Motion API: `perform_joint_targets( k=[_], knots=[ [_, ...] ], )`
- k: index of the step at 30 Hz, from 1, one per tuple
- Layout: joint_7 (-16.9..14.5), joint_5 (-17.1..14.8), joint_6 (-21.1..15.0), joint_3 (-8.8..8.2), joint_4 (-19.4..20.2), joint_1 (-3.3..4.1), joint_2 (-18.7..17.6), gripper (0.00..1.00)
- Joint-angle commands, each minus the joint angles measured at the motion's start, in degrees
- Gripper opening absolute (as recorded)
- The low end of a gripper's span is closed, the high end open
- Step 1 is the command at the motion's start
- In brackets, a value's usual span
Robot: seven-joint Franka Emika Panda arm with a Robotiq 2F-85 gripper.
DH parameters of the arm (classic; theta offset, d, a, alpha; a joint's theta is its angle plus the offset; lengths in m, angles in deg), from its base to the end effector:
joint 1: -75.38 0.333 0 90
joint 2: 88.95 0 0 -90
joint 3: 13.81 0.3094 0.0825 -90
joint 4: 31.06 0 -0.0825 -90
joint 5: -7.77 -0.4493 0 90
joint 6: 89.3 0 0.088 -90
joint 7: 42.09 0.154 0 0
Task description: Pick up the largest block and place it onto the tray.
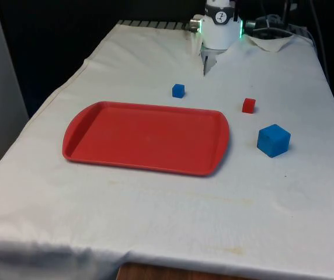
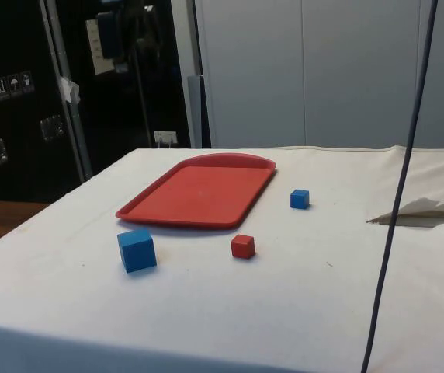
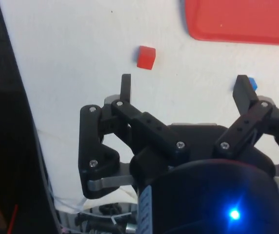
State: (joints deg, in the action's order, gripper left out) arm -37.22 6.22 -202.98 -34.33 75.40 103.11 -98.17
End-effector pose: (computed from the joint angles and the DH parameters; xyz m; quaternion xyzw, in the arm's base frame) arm 0.6480 0.0889 0.3543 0.9997 0.0166 -0.0105 0.0170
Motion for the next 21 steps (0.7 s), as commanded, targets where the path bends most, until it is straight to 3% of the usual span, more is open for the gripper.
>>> perform_joint_targets(
  k=[1, 9, 17, 18, 21],
  knots=[
    [0.8, 0.63, -0.69, 0.17, -0.4, 0.23, -0.8, 1.0],
    [2.29, 0.63, -1.66, 1.95, -2.75, 0.0, -4.58, 1.0],
    [4.81, 0.52, -3.9, 3.5, -5.5, 0.29, -8.94, 1.0],
    [4.24, 0.63, -3.38, 3.38, -5.16, 0.0, -8.31, 1.0],
    [5.56, 0.74, -4.98, 4.18, -5.96, 0.29, -10.03, 1.0]
  ],
)
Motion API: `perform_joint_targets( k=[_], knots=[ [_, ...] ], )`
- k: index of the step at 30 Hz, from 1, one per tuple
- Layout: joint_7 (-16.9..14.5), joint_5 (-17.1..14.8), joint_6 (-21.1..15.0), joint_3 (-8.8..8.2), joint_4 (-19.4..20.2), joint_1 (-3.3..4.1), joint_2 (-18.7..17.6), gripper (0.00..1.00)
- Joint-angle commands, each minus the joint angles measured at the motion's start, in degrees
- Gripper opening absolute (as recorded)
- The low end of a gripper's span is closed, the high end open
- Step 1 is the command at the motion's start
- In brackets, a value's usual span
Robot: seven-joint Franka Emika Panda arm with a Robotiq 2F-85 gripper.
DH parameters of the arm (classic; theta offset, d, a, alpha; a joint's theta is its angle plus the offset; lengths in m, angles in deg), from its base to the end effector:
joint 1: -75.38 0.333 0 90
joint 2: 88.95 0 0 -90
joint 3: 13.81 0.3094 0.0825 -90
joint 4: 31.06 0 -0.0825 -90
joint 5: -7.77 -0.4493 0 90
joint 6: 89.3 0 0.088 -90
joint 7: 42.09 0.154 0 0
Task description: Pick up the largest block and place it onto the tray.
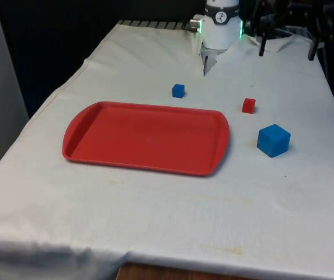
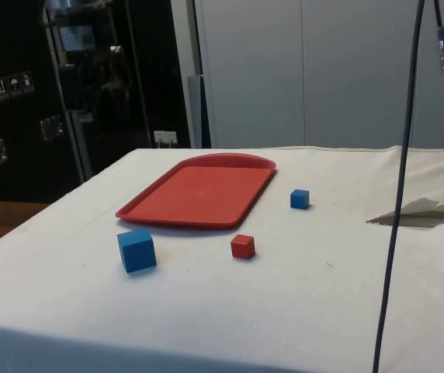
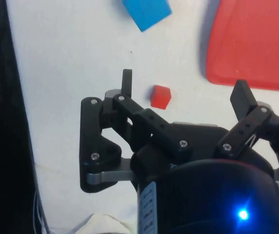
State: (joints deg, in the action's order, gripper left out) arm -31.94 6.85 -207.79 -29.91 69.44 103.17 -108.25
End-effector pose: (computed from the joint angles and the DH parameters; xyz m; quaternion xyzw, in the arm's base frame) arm 0.6797 0.1496 0.2986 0.9991 0.0168 0.0026 0.0391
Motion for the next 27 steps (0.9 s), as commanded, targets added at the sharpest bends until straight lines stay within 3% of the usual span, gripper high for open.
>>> perform_joint_targets(
  k=[1, 4, 5, 6, 13, 14, 17, 27],
  knots=[
    [0.52, 0.29, -1.03, 0.17, 0.0, 0.29, -0.46, 1.0],
    [0.52, 0.52, -2.46, 0.8, 0.17, 0.34, -1.15, 1.0],
    [0.17, 0.11, -1.55, 0.86, 0.0, 0.06, -0.97, 1.0],
    [0.46, 0.63, -2.98, 1.03, 0.23, 0.34, -1.32, 1.0],
    [-0.29, 1.15, -6.76, 2.29, 0.97, 0.17, -2.98, 1.0],
    [-0.23, 0.97, -5.73, 2.29, 0.63, 0.06, -2.98, 1.0],
    [-1.89, 1.15, -7.96, 2.58, 1.38, 0.0, -3.55, 1.0],
    [-6.47, 0.97, -8.88, 2.69, 1.72, -0.11, -4.58, 1.0]
  ],
)
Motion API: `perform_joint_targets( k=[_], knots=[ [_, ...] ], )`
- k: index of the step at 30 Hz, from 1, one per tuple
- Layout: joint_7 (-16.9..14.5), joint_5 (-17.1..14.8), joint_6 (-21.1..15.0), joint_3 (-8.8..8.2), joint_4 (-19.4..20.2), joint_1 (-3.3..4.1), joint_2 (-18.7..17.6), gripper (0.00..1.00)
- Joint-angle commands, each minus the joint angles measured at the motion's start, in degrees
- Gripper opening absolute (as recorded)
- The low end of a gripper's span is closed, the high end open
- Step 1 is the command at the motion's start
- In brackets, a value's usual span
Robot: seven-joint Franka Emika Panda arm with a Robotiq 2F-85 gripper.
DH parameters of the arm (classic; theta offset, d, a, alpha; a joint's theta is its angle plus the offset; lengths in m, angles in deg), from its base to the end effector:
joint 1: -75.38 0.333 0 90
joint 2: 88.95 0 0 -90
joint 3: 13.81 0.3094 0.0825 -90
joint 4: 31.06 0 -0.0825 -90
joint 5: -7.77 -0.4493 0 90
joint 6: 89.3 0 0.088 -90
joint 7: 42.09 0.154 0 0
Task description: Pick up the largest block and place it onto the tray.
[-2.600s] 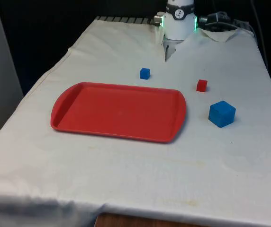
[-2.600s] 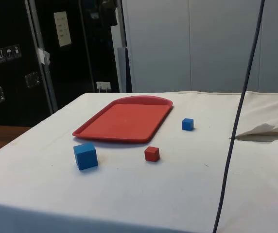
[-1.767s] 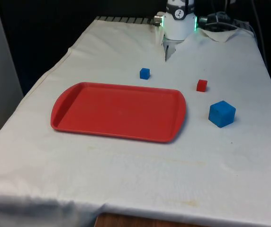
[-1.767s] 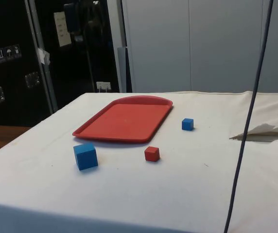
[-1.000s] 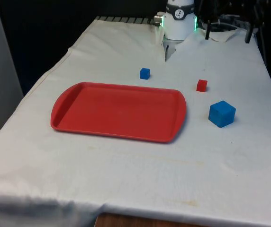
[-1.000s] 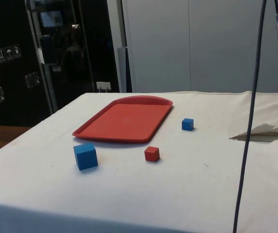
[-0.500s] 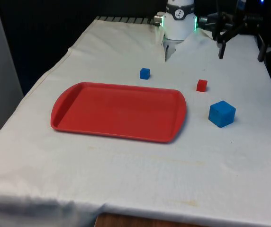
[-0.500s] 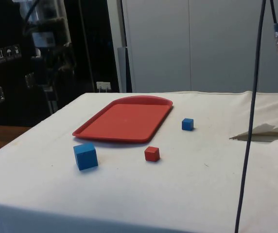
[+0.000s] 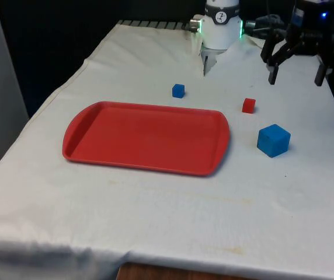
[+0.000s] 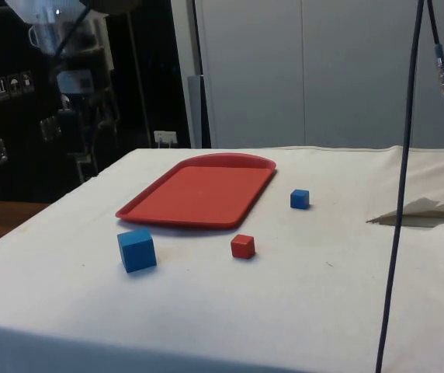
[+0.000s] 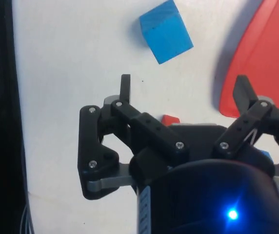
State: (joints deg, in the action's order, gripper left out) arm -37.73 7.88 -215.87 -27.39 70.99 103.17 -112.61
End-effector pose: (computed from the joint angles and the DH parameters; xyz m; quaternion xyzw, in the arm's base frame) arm 0.6813 0.1776 0.2430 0.9941 0.0965 0.0206 0.0451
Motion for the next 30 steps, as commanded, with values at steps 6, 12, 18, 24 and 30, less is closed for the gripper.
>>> perform_joint_targets(
  k=[6, 12, 18, 24, 30],
  knots=[
    [-3.21, -0.11, -1.89, 0.29, 0.34, -0.06, -1.26, 1.0],
    [-5.67, -0.11, -4.53, 0.57, 0.69, -0.11, -2.98, 1.0],
    [-7.05, -0.17, -7.16, 0.63, 1.55, -0.11, -3.95, 1.0],
    [-8.65, -0.17, -9.63, 0.63, 2.75, -0.29, -5.1, 1.0],
    [-9.91, -0.23, -11.0, 0.63, 3.72, -0.63, -6.19, 1.0]
  ],
)
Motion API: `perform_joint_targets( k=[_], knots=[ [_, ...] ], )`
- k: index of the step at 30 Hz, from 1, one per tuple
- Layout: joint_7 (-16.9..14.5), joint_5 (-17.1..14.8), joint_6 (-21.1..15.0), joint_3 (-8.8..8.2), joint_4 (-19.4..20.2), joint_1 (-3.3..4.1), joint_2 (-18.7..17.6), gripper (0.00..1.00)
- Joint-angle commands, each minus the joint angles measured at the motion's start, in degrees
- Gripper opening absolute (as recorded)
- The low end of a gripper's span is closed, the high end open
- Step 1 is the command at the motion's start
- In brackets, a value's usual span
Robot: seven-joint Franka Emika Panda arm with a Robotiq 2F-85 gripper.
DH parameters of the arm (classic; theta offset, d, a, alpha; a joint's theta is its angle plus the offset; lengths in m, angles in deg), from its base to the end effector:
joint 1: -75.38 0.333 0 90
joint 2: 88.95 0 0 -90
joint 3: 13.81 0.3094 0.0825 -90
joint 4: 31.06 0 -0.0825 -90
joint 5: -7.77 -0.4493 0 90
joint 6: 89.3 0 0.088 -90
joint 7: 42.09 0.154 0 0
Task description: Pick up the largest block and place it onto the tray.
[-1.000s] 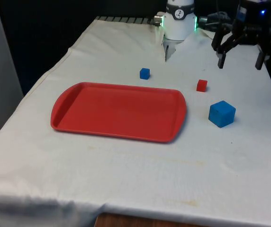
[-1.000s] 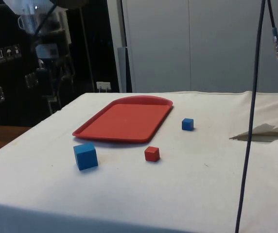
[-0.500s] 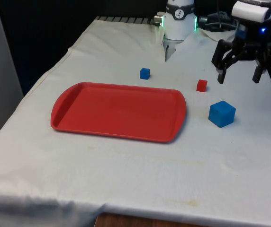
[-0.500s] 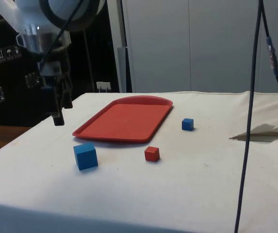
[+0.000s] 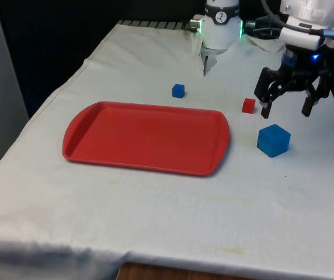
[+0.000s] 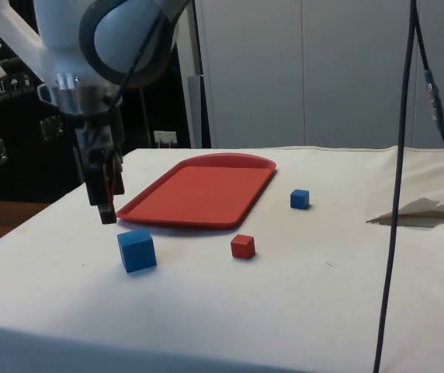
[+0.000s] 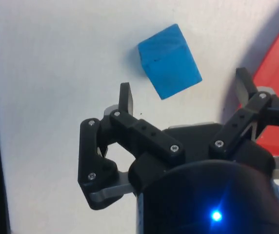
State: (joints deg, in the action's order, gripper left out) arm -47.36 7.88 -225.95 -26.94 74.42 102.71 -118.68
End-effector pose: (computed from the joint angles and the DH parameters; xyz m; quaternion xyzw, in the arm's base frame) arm 0.6730 0.1707 0.1573 0.9809 0.1849 0.0234 0.0552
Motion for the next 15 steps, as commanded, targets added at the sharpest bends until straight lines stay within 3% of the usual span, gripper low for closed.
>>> perform_joint_targets(
  k=[1, 2, 9, 10, 11, 15],
  knots=[
    [-0.46, -0.23, -1.2, 0.17, 0.46, -0.23, -0.29, 1.0],
    [-0.17, 0.0, -0.29, 0.0, 0.17, -0.06, -0.23, 1.0],
    [-1.6, -0.86, -3.84, 0.52, 2.52, -0.86, -1.2, 1.0],
    [-0.92, -0.11, -2.92, 0.0, 2.12, -0.4, -1.15, 1.0],
    [-1.66, -1.03, -4.18, 0.57, 2.81, -0.92, -1.32, 1.0],
    [-2.23, -2.06, -5.9, 0.8, 4.07, -1.15, -1.83, 1.0]
  ],
)
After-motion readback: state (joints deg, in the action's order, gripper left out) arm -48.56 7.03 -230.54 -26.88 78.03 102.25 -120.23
